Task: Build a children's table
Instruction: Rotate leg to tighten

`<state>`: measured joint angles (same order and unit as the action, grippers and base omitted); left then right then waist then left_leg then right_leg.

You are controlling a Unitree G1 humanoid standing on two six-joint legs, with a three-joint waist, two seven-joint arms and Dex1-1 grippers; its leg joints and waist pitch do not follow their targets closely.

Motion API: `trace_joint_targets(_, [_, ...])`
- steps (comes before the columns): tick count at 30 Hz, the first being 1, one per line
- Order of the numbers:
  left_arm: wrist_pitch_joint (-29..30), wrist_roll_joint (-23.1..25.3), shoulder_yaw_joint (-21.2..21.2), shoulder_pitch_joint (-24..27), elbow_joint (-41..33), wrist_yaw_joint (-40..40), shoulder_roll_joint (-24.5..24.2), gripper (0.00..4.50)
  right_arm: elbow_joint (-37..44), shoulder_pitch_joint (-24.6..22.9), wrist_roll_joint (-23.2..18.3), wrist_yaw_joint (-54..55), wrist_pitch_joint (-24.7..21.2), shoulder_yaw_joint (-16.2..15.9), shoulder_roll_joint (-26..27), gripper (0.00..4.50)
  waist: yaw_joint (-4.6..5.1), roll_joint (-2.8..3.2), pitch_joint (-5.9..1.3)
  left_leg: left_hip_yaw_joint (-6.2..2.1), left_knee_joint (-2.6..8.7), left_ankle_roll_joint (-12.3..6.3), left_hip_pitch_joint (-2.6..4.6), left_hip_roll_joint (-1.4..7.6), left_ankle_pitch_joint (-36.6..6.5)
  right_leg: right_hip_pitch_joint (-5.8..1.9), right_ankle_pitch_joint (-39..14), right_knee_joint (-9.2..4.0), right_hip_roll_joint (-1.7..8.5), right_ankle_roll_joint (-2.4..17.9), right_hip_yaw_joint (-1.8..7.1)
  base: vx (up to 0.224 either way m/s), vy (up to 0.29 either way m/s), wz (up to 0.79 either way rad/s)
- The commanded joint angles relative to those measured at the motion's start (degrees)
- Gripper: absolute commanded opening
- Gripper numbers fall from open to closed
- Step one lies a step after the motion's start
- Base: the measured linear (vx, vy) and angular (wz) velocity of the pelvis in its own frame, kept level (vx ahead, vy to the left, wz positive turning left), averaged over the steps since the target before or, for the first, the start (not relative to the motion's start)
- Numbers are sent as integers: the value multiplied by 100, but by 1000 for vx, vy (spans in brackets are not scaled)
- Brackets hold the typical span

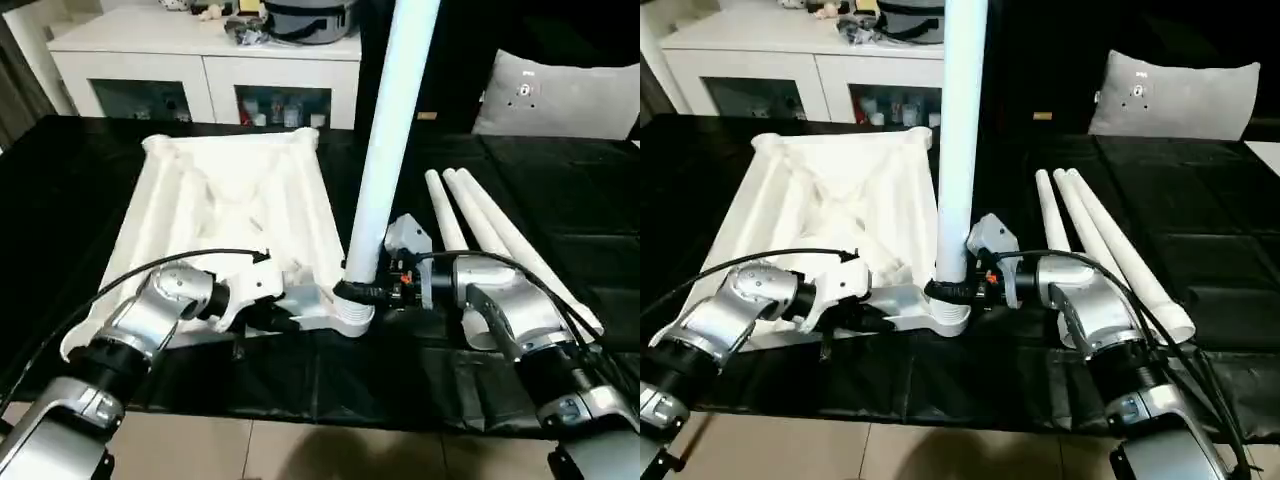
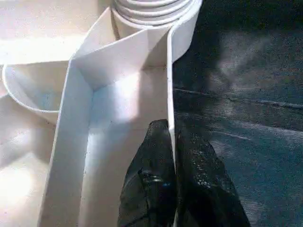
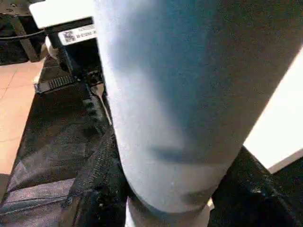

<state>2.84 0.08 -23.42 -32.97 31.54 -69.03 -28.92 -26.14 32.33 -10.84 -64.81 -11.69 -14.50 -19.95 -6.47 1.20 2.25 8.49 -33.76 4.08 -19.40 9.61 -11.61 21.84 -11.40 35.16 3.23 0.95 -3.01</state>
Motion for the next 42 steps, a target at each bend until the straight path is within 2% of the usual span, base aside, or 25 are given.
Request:
trace_joint_targets(1, [-77, 76, 140, -237, -43, 138, -69, 0, -400, -273, 340, -153, -356, -552, 40, 187, -3, 20, -237, -92, 503, -11, -8, 353, -1666, -181, -2043, -507, 546, 1065, 309, 0, 0, 0])
trace_joint_targets(7, [181, -136, 327, -19, -242, 185, -67, 0, -166, -432, 226, 74, -581, -413, 143, 187, -6, 4, -218, -98, 527, 8, -17, 358, -1712, -174, -2343, -535, 567, 969, 321, 0, 0, 0])
trace_joint_targets(10, [628, -202, 481, 213, -591, 534, 35, 0, -42, -527, 370, 782, -765, -259, 265, 187, 7, 7, -212, -106, 548, 56, -15, 374, -1717, -169, -2346, -528, 573, 947, 331, 0, 0, 0])
trace_joint_targets(11, [1248, -251, 645, 440, -1000, 985, 208, 0, 149, -619, 503, 1392, -1046, -144, 374, 187, 38, 30, -177, -103, 563, 102, -3, 344, -1878, -141, -2661, -561, 549, 864, 320, 0, 0, 0])
trace_joint_targets(12, [1535, -276, 714, 560, -1230, 1208, 318, 0, 262, -663, 523, 1645, -1226, -73, 442, 187, 61, 35, -170, -114, 583, 173, -4, 365, -1916, -163, -2708, -549, 558, 853, 326, 0, 0, 0])
trace_joint_targets(13, [1880, -284, 811, 710, -1532, 1552, 505, 0, 374, -701, 528, 1980, -1484, 46, 553, 187, 74, 27, -167, -120, 583, 179, -8, 347, -1943, -154, -2834, -565, 552, 811, 313, 0, 0, 0])
trace_joint_targets(14, [2211, -325, 909, 841, -1816, 1876, 723, 0, 454, -716, 558, 2297, -1700, 148, 664, 187, 108, 8, -173, -121, 576, 211, 23, 339, -2005, -137, -3053, -588, 546, 727, 314, 0, 0, 0])
trace_joint_targets(15, [2483, -353, 975, 944, -2059, 2142, 941, 0, 491, -712, 586, 2553, -1840, 232, 763, 187, 142, -15, -171, -114, 549, 158, 25, 305, -1995, -111, -3286, -636, 540, 628, 309, 0, 0, 0])
trace_joint_targets(16, [2689, -311, 1000, 1008, -2247, 2386, 1152, 0, 490, -687, 588, 2761, -1924, 308, 867, 187, 149, -3, -168, -114, 547, 137, 17, 302, -1976, -108, -3332, -645, 541, 603, 312, 0, 0, 0])
trace_joint_targets(18, [2831, -217, 958, 1043, -2394, 2585, 1359, 0, 433, -629, 614, 2989, -1961, 369, 985, 187, 161, -24, -162, -98, 526, 39, 16, 268, -1943, -66, -3451, -702, 509, 491, 314, 0, 0, 0])
trace_joint_targets(20, [2997, 105, 611, 1009, -2601, 2758, 1670, 0, 137, -417, 637, 3543, -1959, 493, 1288, 187, 142, -99, -172, -83, 514, -41, -2, 245, -1807, -65, -3618, -739, 517, 343, 317, 0, 0, 0])
trace_joint_targets(21, [2996, 297, 408, 959, -2630, 2755, 1690, 0, -31, -310, 643, 3793, -1960, 559, 1418, 187, 138, -67, -172, -101, 534, -31, -1, 257, -1766, -51, -3641, -736, 526, 316, 314, 0, 0, 0])
trace_joint_targets(22, [3056, 415, 278, 939, -2696, 2770, 1682, 0, -92, -258, 656, 3965, -2004, 611, 1508, 187, 150, -63, -174, -102, 535, -25, -9, 256, -1773, -47, -3624, -736, 520, 306, 309, 0, 0, 0])
trace_joint_targets(23, [3106, 460, 238, 933, -2734, 2790, 1662, 0, -111, -235, 659, 4056, -2070, 652, 1558, 187, 168, -46, -176, -123, 568, 30, -36, 276, -1802, -77, -3393, -719, 515, 287, 300, 0, 0, 0])
trace_joint_targets(25, [3166, 472, 233, 940, -2791, 2824, 1614, 0, -84, -233, 684, 4087, -2147, 661, 1576, 187, 170, -65, -178, -119, 572, 41, -25, 282, -1833, -69, -3300, -712, 508, 296, 303, 0, 0, 0])
trace_joint_targets(27, [3263, 465, 234, 955, -2872, 2890, 1572, 0, -46, -237, 711, 4113, -2222, 669, 1589, 187, 189, -56, -205, -110, 587, 43, -31, 297, -1743, -106, -2610, -644, 491, 493, 312, 0, 0, 0])
trace_joint_targets(29, [3345, 471, 251, 987, -2950, 2977, 1486, 0, 3, -259, 726, 4049, -2288, 644, 1572, 187, 189, -64, -203, -86, 582, 18, -46, 294, -1583, -129, -2231, -618, 487, 623, 320, 0, 0, 0])
trace_joint_targets(30, [3353, 470, 272, 995, -2963, 3004, 1478, 0, 21, -273, 718, 4005, -2273, 627, 1565, 222, 192, -93, -203, -77, 579, 6, -45, 290, -1568, -133, -2221, -623, 485, 634, 321, 0, 0, 0])
trace_joint_targets(32, [3360, 466, 303, 998, -2976, 3023, 1490, 0, 9, -277, 682, 3967, -2222, 646, 1570, 257, 188, -79, -198, -75, 580, 6, -41, 292, -1554, -135, -2269, -626, 497, 662, 321, 0, 0, 0])
trace_joint_targets(33, [3364, 494, 334, 1004, -2985, 3027, 1514, 0, -36, -263, 669, 3981, -2162, 669, 1582, 260, 190, -94, -191, -74, 584, 9, -36, 294, -1596, -132, -2361, -641, 499, 651, 320, 0, 0, 0])
trace_joint_targets(35, [3266, 526, 401, 1001, -2956, 3007, 1531, 0, -70, -252, 660, 4005, -2054, 701, 1575, 266, 177, -77, -199, -70, 575, 35, -22, 302, -1573, -117, -2368, -652, 511, 688, 328, 0, 0, 0])
trace_joint_targets(36, [3208, 523, 420, 995, -2928, 2994, 1513, 0, -27, -272, 675, 3991, -2020, 686, 1547, 284, 159, -94, -220, -73, 578, 22, -40, 311, -1433, -154, -2093, -608, 502, 708, 326, 0, 0, 0])
trace_joint_targets(38, [3064, 498, 423, 970, -2871, 2988, 1416, 0, 139, -346, 683, 3874, -1902, 636, 1461, 297, 149, -73, -215, -67, 578, 12, -42, 311, -1359, -155, -1854, -592, 493, 762, 320, 0, 0, 0])
trace_joint_targets(40, [2928, 503, 427, 952, -2819, 2966, 1369, 0, 236, -394, 677, 3747, -1816, 589, 1396, 309, 132, -79, -227, -55, 565, -11, -37, 314, -1310, -164, -1651, -582, 492, 792, 322, 0, 0, 0])
trace_joint_targets(42, [2784, 478, 449, 915, -2724, 2923, 1284, 0, 446, -499, 657, 3473, -1668, 509, 1242, 327, 99, -83, -259, -49, 533, -47, -74, 312, -1001, -209, -1172, -536, 495, 862, 315, 0, 0, 0])
